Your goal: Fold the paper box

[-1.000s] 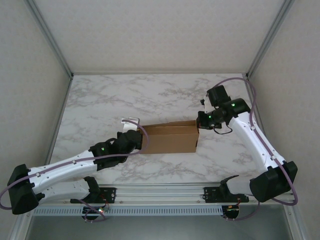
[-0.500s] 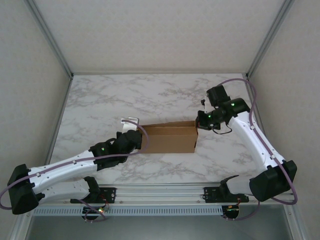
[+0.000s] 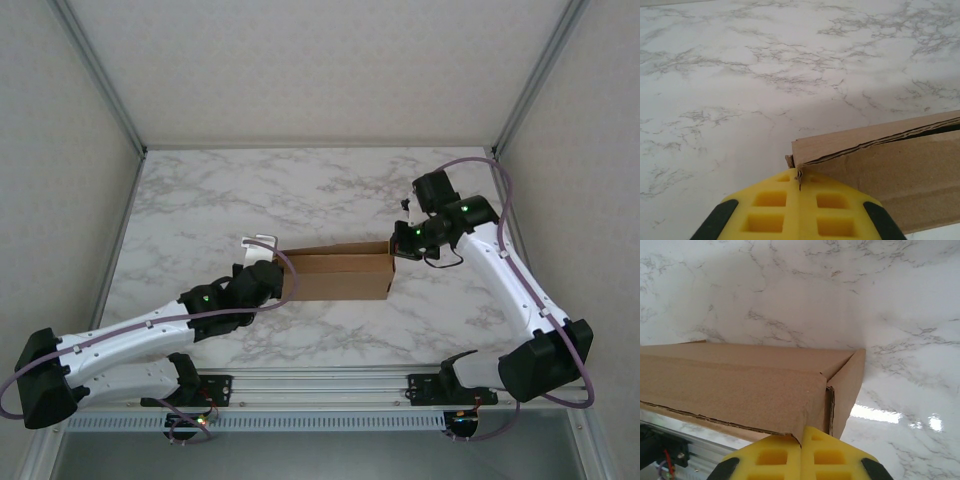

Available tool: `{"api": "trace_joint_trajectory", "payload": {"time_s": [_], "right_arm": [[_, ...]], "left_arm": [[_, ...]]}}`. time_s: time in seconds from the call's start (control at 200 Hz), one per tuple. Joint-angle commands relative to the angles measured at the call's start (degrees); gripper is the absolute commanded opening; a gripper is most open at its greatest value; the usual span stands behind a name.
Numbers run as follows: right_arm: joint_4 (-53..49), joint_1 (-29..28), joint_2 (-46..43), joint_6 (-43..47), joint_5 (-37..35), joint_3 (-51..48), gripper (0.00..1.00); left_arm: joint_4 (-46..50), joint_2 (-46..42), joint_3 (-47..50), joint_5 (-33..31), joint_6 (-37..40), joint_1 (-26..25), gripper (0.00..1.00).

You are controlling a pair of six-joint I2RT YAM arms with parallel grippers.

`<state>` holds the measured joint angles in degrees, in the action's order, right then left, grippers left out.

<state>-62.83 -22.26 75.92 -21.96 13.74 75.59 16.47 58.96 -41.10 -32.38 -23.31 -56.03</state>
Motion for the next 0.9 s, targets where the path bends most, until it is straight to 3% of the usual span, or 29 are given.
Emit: {"api": "trace_joint_trajectory", "payload": {"time_s": [0.0, 0.456, 0.896], "right_arm": [[-0.99, -0.85, -0.65, 2.38, -0.80, -2.08, 0.00], [4.73, -2.16, -3.29, 6.05, -4.67, -9.36, 0.00], [18.57, -8.78, -16.45, 4.16, -13.98, -23.84, 0.03]], "left_arm": [[-1.63, 0.72, 0.74, 0.29, 0.81, -0.13, 0.00], [-1.43, 1.44, 0.69, 0.79, 0.46, -0.13, 0.00], [-2.55, 0.08, 4.02, 4.08, -3.79, -0.09, 0.00]]}}
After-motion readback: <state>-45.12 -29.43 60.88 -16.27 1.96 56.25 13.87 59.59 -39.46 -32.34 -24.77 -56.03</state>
